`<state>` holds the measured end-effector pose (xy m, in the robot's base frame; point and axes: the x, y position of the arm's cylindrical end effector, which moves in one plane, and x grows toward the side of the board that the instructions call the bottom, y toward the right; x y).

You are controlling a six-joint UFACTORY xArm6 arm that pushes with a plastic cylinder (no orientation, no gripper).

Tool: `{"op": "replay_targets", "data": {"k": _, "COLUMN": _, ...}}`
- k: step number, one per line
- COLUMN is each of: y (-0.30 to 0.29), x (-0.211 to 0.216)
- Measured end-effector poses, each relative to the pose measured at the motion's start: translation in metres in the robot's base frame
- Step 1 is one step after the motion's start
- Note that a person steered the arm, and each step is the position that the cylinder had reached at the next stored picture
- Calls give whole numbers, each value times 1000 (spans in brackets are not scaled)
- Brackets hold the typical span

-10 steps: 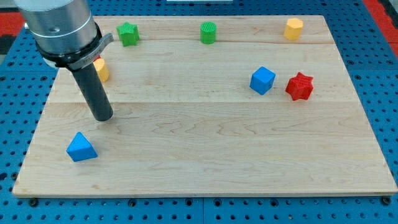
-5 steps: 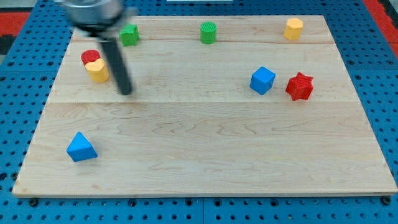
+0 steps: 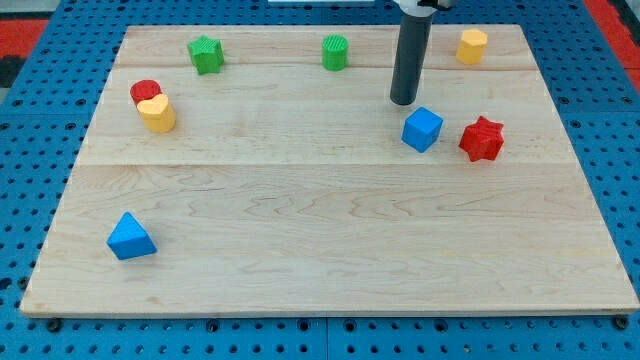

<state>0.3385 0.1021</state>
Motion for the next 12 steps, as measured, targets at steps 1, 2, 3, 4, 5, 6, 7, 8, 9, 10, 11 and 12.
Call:
{"op": "replay_targets", "data": {"k": 1, "y": 5, "x": 0}}
{"op": "replay_targets", "data": {"k": 2, "y": 25, "x": -12}}
{"op": "replay_targets", "data": {"k": 3, "y": 28, "x": -30}}
{"op": "replay_targets", "data": {"k": 4, "y": 43, "x": -36}}
{"op": "replay_targets", "data": {"k": 5, "y": 55, "x": -36}}
{"op": "replay_targets", "data": {"k": 6, "y": 65, "x": -36}}
{"op": "replay_targets", "data": {"k": 7, "y": 65, "x": -36}}
{"op": "replay_targets", "data": {"k": 8, "y": 65, "x": -36}}
{"op": "replay_targets", "data": {"k": 9, "y": 66, "x": -36}}
{"op": "replay_targets", "data": {"k": 10, "y": 103, "x": -36}}
{"op": "replay_targets", "data": {"k": 11, "y": 113, "x": -27}}
{"op": "replay_targets", "data": {"k": 12, "y": 109, "x": -13}}
